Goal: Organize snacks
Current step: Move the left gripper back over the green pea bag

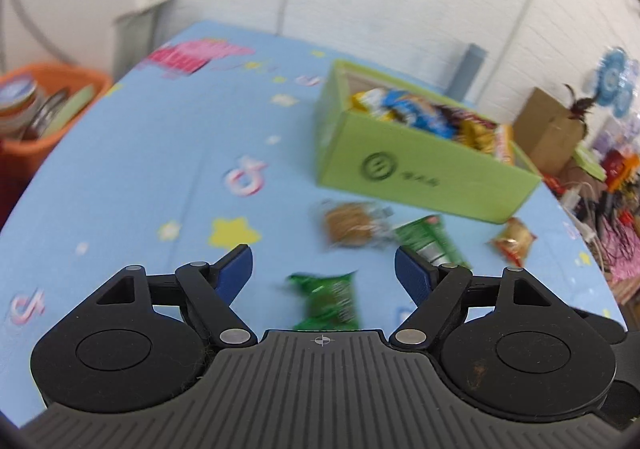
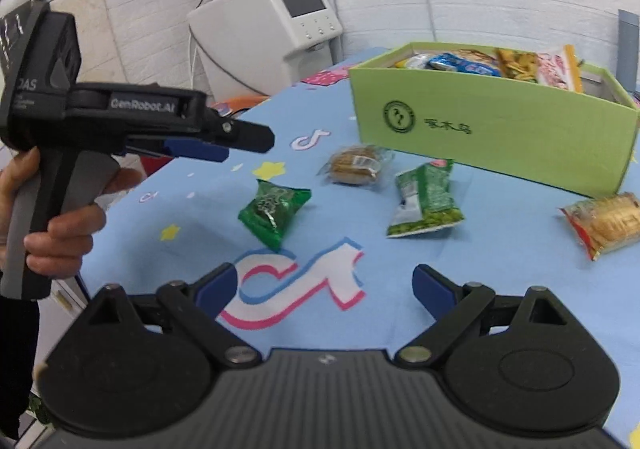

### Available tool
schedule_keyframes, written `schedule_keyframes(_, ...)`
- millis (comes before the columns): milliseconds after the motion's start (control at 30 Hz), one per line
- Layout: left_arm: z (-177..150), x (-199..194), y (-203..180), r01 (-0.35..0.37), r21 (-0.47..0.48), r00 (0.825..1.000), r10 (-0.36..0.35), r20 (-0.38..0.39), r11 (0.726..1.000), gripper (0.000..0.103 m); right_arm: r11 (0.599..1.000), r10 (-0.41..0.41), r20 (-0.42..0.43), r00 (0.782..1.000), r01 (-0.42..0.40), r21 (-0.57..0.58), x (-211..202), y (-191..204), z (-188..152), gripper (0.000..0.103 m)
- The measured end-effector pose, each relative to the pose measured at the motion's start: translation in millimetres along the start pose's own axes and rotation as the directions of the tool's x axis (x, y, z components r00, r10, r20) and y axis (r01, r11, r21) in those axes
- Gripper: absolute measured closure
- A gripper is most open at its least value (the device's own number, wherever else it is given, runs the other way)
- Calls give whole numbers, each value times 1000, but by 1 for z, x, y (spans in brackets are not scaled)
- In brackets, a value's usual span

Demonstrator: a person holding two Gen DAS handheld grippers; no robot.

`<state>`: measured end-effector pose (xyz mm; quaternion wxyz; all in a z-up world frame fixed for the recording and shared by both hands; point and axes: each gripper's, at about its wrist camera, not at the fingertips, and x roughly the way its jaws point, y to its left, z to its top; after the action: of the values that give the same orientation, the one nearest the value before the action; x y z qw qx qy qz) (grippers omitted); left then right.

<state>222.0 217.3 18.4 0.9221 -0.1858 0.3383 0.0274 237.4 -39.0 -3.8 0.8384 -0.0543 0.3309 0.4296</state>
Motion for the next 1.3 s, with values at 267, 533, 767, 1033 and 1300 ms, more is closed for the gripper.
schedule_keyframes(267, -10, 10, 32, 86, -75, 995, -90, -48, 993, 46, 996, 23, -30, 999, -26, -86, 44, 38, 25, 10)
schedule_keyframes(533, -12, 32, 14, 162, 18, 978, -158, -138, 987, 66, 988, 37, -76, 996, -48, -145, 86, 54, 31, 10)
schedule_keyframes(767, -19, 43, -9, 218, 14, 959, -211, -187, 976, 87, 991, 60, -71, 996, -68, -116, 71, 43, 25, 9)
schedule_keyframes(1033, -26, 69, -73, 293, 79, 933, -267, -240, 953, 87, 998, -55, -48, 997, 53, -34, 31, 0, 5, 10)
schedule_keyframes(1300, -16, 69, -69, 244, 64, 952, -226, -206, 968, 74, 962, -273, 27, 962, 273, -16, -25, -54, 7, 10)
